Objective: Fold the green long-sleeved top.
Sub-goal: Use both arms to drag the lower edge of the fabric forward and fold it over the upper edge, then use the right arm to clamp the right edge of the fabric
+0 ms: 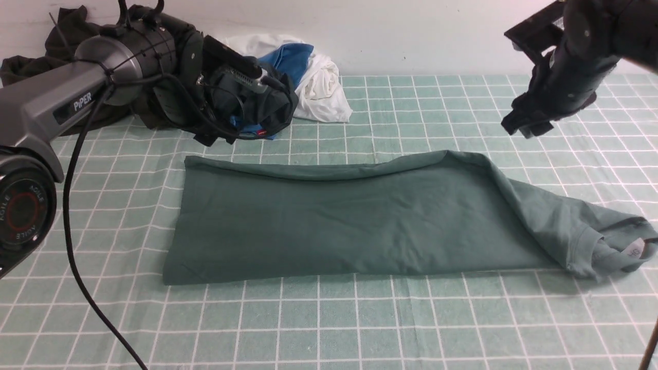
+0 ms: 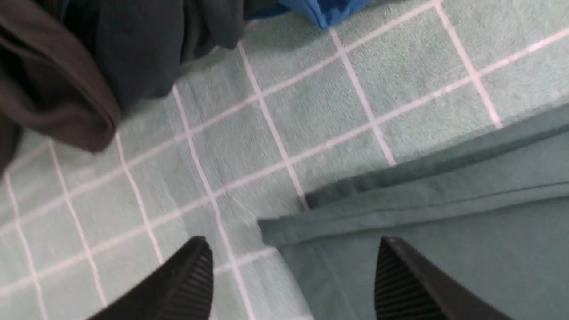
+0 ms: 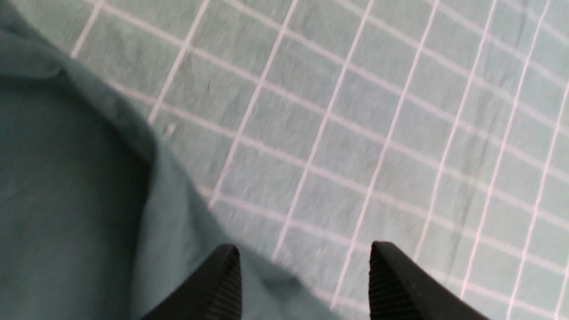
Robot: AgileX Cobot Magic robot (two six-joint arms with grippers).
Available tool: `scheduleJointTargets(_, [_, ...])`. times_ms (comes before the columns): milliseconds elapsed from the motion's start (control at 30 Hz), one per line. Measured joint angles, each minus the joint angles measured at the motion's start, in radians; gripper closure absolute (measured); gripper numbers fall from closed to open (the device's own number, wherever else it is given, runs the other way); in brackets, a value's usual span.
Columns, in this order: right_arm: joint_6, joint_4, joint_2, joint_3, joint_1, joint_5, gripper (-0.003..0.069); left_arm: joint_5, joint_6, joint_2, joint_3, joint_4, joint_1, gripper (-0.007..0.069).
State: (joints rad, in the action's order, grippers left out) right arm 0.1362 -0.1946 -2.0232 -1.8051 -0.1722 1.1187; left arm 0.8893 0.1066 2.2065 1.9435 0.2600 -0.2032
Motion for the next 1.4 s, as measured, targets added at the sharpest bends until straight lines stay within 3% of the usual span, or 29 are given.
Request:
scheduleJointTargets(100, [0.056, 0.205, 0.010, 0.035, -0.002, 0.093, 0.0289, 0.075, -0.028, -0.004, 0.010, -0.023, -0.020, 0.0179])
scheduleJointTargets(133, [0.061, 0.219, 0.010, 0.039, -0.004, 0.095, 0.0289, 0.084, -0.028, -0.004, 0.010, -0.025, -0.024, 0.0187])
scheduleJointTargets(167, [0.101, 0.313, 0.011, 0.091, -0.015, 0.101, 0.0296, 0.106, -0.027, -0.004, 0.011, -0.033, -0.042, 0.0230])
scheduleJointTargets(233, [0.119, 0.350, 0.011, 0.149, -0.031, 0.102, 0.0306, 0.115, -0.025, -0.004, 0.011, -0.037, -0.058, 0.0291])
scheduleJointTargets(300, [0.120, 0.337, 0.011, 0.235, -0.052, 0.100, 0.0323, 0.124, -0.022, -0.004, 0.011, -0.047, -0.074, 0.0398])
scheduleJointTargets(333, [0.120, 0.334, 0.011, 0.242, -0.052, 0.098, 0.0324, 0.124, -0.021, -0.004, 0.011, -0.048, -0.074, 0.0398])
scheduleJointTargets(400, [0.079, 0.239, 0.010, 0.331, -0.052, 0.056, 0.0336, 0.140, -0.018, -0.004, 0.011, -0.051, -0.076, 0.0530])
scheduleJointTargets(533, [-0.049, 0.016, 0.010, 0.363, -0.002, 0.001, 0.0342, 0.176, 0.007, -0.004, 0.011, -0.058, -0.075, 0.0616])
scheduleJointTargets(667, [-0.227, -0.179, 0.010, 0.316, 0.092, -0.078, 0.0342, 0.209, 0.019, -0.004, 0.011, -0.070, -0.075, 0.0628])
scheduleJointTargets(833, [-0.295, -0.243, 0.010, 0.217, 0.185, -0.109, 0.0342, 0.246, 0.037, -0.004, 0.011, -0.086, -0.077, 0.0628])
scheduleJointTargets(967, [-0.247, -0.189, 0.020, 0.126, 0.250, -0.032, 0.0342, 0.293, 0.060, -0.010, 0.011, -0.106, -0.079, 0.0628])
scheduleJointTargets(1133, [-0.157, 0.000, 0.077, 0.186, 0.315, 0.006, 0.0342, 0.315, 0.066, -0.085, -0.072, -0.134, -0.080, 0.0628])
scheduleJointTargets(1400, [-0.136, 0.105, 0.107, 0.409, 0.430, -0.139, 0.0305, 0.141, 0.066, -0.250, -0.430, -0.138, -0.074, 0.0628])
